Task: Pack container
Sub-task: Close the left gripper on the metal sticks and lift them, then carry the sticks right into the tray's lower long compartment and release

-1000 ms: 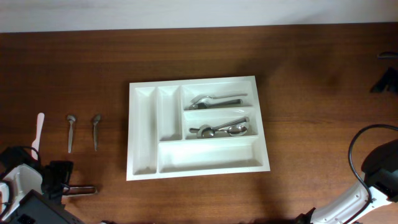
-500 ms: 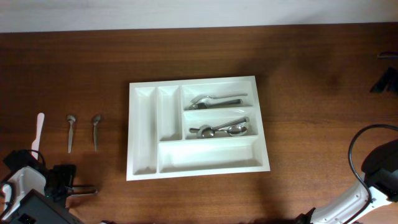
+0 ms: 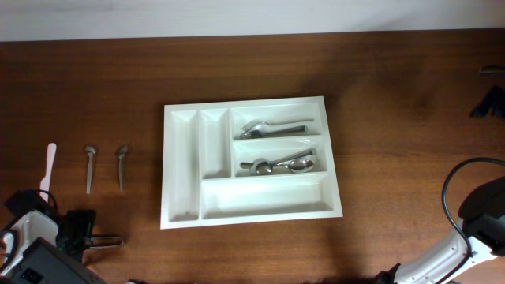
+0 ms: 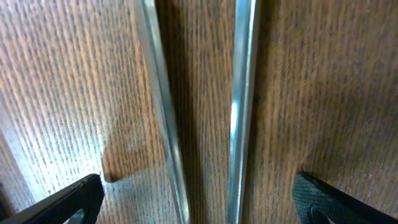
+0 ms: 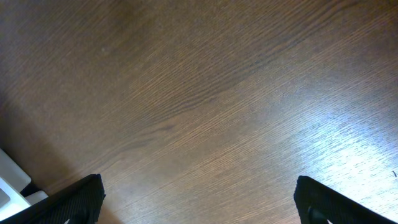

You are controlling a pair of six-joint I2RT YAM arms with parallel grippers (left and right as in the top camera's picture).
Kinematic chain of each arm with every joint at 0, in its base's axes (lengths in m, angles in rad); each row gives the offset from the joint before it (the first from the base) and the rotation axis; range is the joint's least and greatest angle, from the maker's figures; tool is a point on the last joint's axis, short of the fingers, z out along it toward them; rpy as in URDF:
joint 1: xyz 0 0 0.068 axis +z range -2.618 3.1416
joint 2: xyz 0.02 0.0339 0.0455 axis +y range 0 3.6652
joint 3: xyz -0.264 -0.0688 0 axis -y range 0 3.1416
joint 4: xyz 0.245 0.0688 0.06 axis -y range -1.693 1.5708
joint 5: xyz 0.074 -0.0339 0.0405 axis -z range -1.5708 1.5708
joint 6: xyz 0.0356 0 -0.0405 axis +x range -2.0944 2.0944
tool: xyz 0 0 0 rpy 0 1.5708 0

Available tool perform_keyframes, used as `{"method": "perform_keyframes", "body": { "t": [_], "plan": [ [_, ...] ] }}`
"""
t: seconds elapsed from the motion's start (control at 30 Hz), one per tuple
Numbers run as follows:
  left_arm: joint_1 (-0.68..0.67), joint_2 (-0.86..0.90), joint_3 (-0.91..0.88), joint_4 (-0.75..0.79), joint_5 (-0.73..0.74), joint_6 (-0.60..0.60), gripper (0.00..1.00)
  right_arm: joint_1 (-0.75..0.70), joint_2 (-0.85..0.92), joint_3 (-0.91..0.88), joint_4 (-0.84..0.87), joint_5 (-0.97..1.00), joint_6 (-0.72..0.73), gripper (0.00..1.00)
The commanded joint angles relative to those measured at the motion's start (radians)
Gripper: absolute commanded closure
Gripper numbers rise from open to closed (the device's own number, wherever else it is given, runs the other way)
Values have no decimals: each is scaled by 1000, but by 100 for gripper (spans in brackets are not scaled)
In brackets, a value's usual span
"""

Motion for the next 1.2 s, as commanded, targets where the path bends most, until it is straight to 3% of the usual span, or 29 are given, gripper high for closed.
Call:
{"method": "perform_keyframes", "body": {
  "t": [0.0,0.23,0.53,0.67,0.77,0.9,1.07,1.17],
  "plan": [
    [5,57,-17,16,-35,-10,1,2,-1,-2,2,-5,8,1],
    [5,60,-17,33,-35,-9,20,2,-1,-2,2,-5,8,1],
    [5,59,-17,14,-35,-5,53,2,-1,-2,2,-5,8,1],
    [5,59,-17,14,-45,-6,74,2,-1,-2,2,-5,8,1],
    [5,59,-16,13,-46,11,81,2,-1,-2,2,-5,8,1],
    [5,57,5,-9,-47,58,81,2,-1,-2,2,-5,8,1],
    [4,29,91,-82,-42,76,90,2,-1,-2,2,-5,8,1],
    [-3,-13,163,-122,-18,133,90,2,-1,-2,2,-5,8,1]
  ]
}}
